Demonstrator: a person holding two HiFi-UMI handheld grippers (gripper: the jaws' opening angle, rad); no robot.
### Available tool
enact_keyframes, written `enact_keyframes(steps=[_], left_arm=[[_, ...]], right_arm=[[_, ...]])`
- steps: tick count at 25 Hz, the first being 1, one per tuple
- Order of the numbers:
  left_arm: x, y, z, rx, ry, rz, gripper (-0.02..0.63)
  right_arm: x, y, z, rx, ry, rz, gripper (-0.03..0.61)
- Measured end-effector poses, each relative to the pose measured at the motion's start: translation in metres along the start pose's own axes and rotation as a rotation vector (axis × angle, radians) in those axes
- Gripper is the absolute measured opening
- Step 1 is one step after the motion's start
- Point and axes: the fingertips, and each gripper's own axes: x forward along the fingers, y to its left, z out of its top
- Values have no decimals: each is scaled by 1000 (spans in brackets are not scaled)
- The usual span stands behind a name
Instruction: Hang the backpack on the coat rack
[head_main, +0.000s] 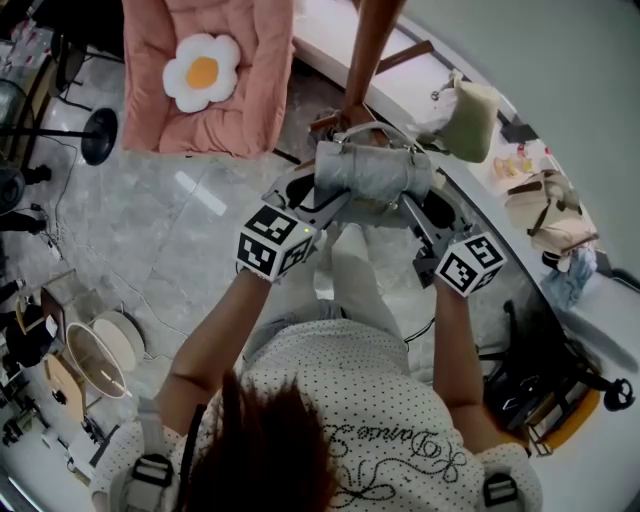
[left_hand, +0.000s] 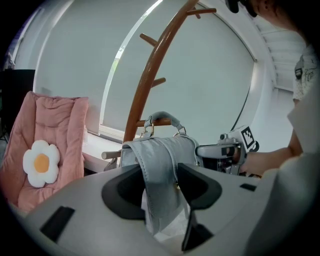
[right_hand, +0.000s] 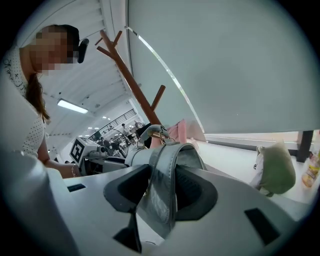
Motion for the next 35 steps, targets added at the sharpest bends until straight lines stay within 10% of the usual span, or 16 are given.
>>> enact_keyframes(steps=[35], left_arm=[[27, 40, -16, -114, 57, 104, 186]], right_arm=[[56, -45, 2, 32, 91, -68, 190]])
